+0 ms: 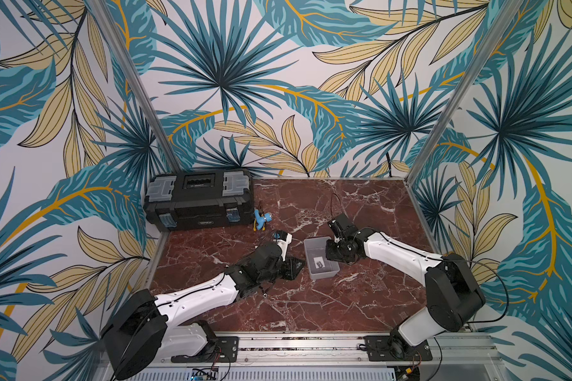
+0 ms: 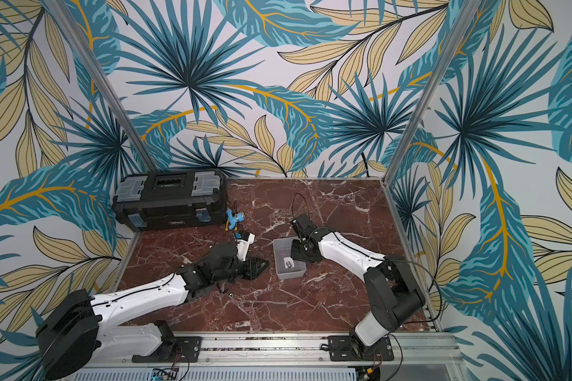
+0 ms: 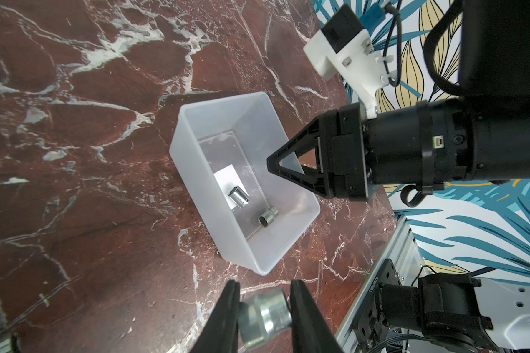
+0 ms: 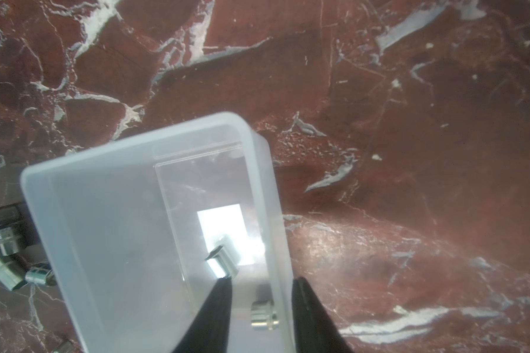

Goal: Put the socket on the desktop into the storage box
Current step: Place the socket head in the storage box, then pick up the socket head at the center of the board.

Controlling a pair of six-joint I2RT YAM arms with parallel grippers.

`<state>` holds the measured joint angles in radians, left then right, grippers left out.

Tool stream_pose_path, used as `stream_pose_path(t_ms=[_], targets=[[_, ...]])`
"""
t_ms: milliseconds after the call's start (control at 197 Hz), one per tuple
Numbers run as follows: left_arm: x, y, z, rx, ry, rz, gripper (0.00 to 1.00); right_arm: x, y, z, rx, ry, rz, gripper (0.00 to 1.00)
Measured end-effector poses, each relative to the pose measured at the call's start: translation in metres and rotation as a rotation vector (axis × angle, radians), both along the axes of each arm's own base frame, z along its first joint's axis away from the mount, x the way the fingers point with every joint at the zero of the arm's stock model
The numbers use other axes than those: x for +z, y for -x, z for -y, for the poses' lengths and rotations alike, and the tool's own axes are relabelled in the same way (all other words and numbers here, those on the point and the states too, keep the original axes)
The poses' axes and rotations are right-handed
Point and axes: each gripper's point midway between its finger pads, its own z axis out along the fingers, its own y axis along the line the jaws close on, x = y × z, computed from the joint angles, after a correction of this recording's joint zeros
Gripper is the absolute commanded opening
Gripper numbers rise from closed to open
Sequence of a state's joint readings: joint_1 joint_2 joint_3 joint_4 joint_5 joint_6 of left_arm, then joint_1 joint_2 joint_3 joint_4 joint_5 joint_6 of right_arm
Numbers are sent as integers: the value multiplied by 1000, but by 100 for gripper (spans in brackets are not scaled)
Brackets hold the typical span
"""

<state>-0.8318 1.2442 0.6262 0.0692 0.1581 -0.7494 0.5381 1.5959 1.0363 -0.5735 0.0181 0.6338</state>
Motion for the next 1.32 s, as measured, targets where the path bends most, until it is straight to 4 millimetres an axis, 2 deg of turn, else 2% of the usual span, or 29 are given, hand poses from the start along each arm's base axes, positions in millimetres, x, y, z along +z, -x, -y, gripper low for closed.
stream_pose_path(t_ms=[172, 233, 451, 552, 684, 775, 856, 1058, 1165, 1317], targets=[[-3, 2, -2, 1, -11, -7, 0, -2, 5, -10, 12, 14, 1, 37], [-4, 2, -3, 0, -13, -9, 0, -2, 5, -11, 12, 23, 6, 40], [-4, 2, -2, 0, -12, -9, 0, 11, -1, -5, -13, 83, 46, 48], [-3, 2, -1, -4, -8, -8, 0, 33, 4, -8, 6, 103, 94, 48], [-1, 0, 4, -13, 9, -4, 0, 78, 14, -16, 34, 55, 204, 48], [-3, -3, 12, -26, 17, -14, 0, 106, 20, -12, 18, 4, 268, 48], [-1, -5, 20, -39, 41, -20, 0, 120, 27, -8, -4, -47, 309, 47], [2, -9, 38, -64, 126, -48, 0, 118, 50, -2, -49, -189, 330, 47], [8, -15, 47, -64, 149, -53, 0, 122, 51, -6, -55, -235, 340, 47], [26, -30, 54, -28, 154, -31, 0, 127, 49, -11, -58, -272, 348, 47]])
